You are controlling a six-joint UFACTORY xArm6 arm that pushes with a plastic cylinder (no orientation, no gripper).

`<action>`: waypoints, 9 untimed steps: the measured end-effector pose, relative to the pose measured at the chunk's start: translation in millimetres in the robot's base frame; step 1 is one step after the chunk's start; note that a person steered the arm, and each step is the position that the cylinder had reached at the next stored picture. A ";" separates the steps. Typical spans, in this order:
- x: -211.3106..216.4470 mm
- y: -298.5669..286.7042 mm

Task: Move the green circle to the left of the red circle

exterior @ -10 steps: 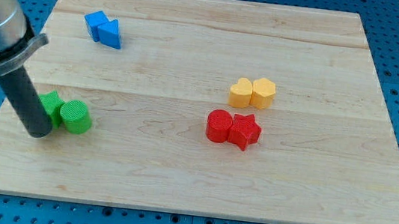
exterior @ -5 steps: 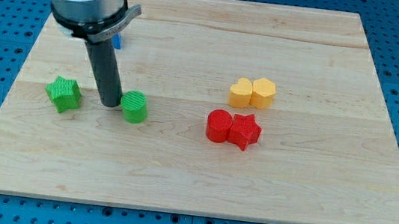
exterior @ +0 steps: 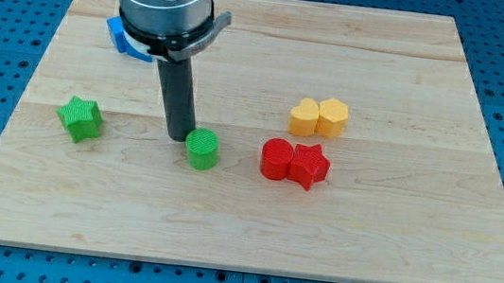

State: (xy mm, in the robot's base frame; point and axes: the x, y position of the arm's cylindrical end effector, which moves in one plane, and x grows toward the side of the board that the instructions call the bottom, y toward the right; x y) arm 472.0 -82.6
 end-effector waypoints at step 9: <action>-7.0 -46.8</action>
